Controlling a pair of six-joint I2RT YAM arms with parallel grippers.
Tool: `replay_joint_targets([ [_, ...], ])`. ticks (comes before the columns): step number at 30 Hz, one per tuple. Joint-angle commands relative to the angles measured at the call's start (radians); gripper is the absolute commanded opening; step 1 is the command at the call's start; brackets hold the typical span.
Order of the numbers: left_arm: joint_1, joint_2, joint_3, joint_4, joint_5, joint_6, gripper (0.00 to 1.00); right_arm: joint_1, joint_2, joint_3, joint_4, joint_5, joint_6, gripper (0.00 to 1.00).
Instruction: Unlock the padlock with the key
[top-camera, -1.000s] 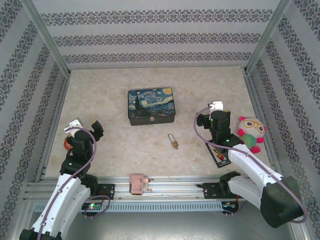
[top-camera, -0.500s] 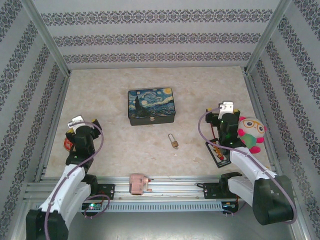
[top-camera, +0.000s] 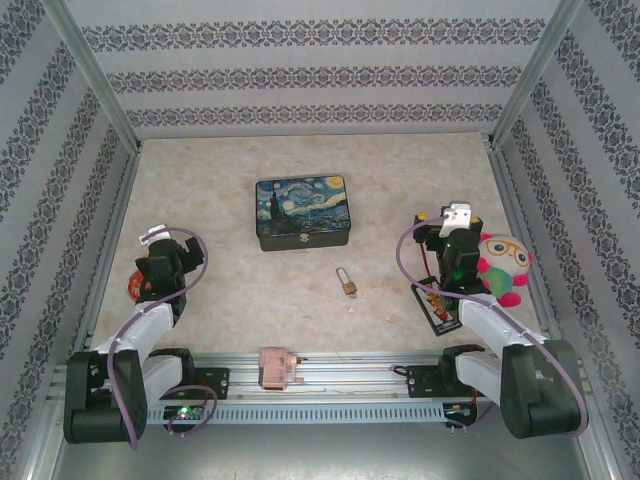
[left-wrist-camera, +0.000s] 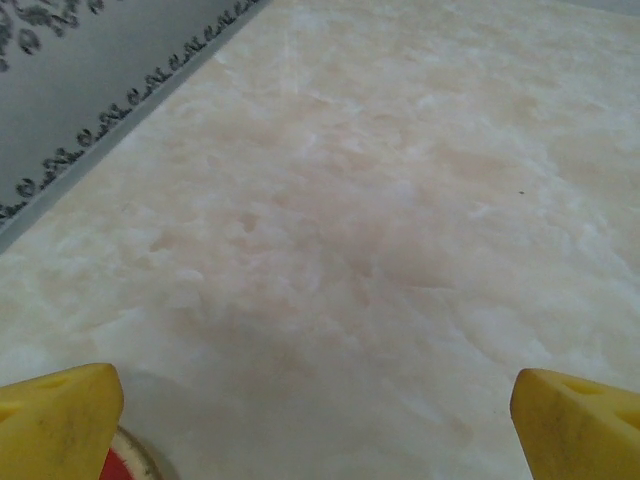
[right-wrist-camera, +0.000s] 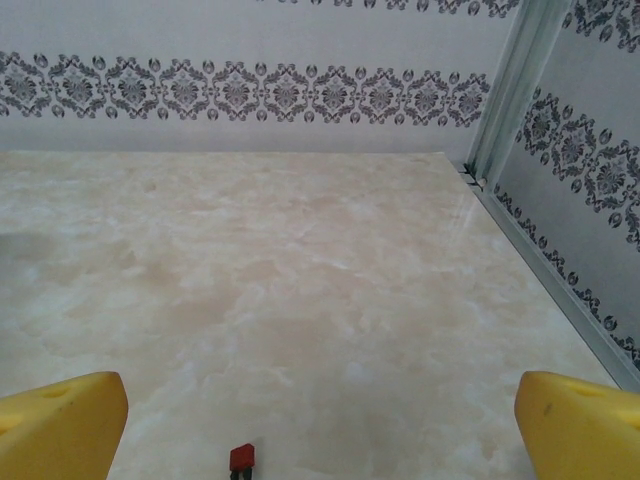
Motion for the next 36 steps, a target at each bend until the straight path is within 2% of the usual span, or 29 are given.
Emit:
replay_joint_targets([
  [1,0.015,0.023,-0.011,0.129,0.06,0.027,0.99,-0.016,0.018,-0.021,0.073,-0.037,0.004,0.98],
  [9,0.015,0.113,-0.055,0.383,0.191,0.04,0.99,-0.04,0.038,-0.052,0.146,-0.049,0.007,0.98],
  [21,0.015,0.277,-0.04,0.615,0.334,0.115,0.99,-0.07,0.065,-0.079,0.218,-0.105,0.038,0.98],
  [32,0.012,0.558,-0.036,0.919,0.449,0.15,0.99,-0.07,0.08,-0.099,0.255,-0.151,0.047,0.98],
  [36,0.006,0.536,-0.011,0.836,0.462,0.17,0.99,-0.07,0.087,-0.106,0.266,-0.161,0.051,0.98],
])
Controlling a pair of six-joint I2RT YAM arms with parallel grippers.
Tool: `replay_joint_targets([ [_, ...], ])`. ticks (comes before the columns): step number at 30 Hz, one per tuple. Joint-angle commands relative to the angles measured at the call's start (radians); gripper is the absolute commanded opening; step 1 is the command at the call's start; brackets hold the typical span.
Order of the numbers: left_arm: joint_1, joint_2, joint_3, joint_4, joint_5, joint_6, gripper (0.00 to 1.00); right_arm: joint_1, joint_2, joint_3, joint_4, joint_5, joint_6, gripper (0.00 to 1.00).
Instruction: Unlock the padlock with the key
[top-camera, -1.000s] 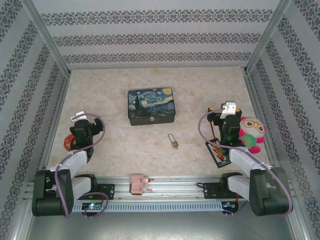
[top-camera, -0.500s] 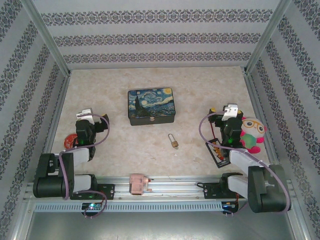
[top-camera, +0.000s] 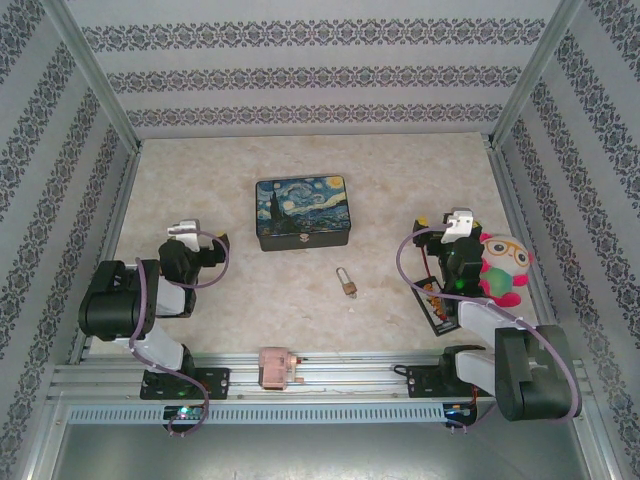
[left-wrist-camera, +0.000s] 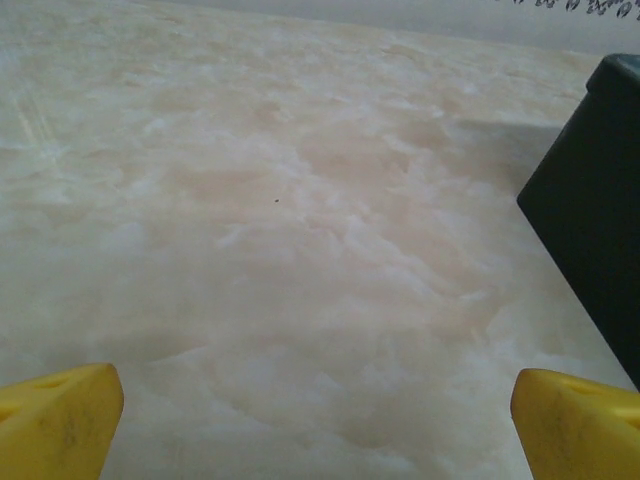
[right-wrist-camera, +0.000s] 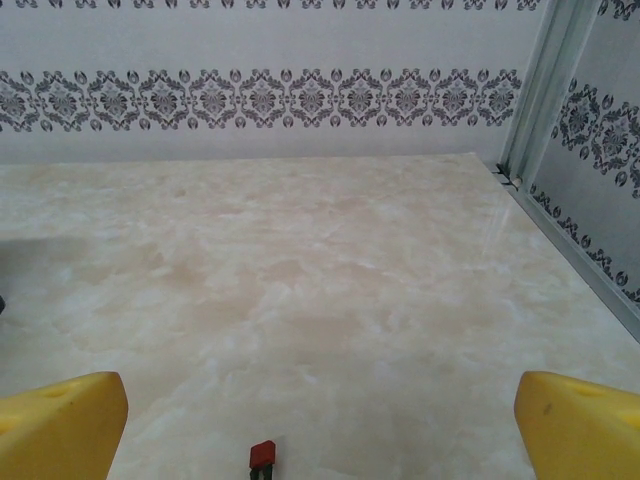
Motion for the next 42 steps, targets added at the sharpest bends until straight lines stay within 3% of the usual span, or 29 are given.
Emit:
replay_joint_targets([
  [1,-0.001,-0.007,0.044,0.048,0.059,0.047,0.99,-0.012,0.015,-0.021,0.063,-0.028,0.019,0.98],
  [6,-0.048,-0.03,0.125,-0.144,0.088,0.121,0.99,-0.012,0.043,-0.032,0.107,-0.058,0.019,0.98],
  [10,-0.048,-0.023,0.133,-0.147,0.045,0.106,0.99,-0.012,0.072,-0.041,0.149,-0.07,0.013,0.98],
  [14,-0.071,-0.021,0.145,-0.166,-0.094,0.088,0.99,-0.012,0.127,-0.042,0.201,-0.084,0.003,0.98],
  [25,-0.071,-0.024,0.142,-0.164,-0.09,0.087,0.99,-0.019,0.393,-0.007,0.419,-0.086,0.011,0.98],
  [30,-0.071,-0.024,0.145,-0.167,-0.08,0.09,0.99,-0.063,0.373,0.063,0.258,-0.085,0.077,0.98],
  [33,-0.072,-0.024,0.145,-0.167,-0.08,0.09,0.99,-0.053,0.366,0.108,0.142,-0.135,0.038,0.98],
  [37,-0.071,-0.024,0.145,-0.167,-0.08,0.09,0.99,-0.057,0.371,0.133,0.151,-0.275,0.001,0.98],
  [42,-0.071,-0.024,0.145,-0.168,-0.08,0.09,0.99,-0.063,0.373,0.129,0.16,-0.295,-0.001,0.98],
])
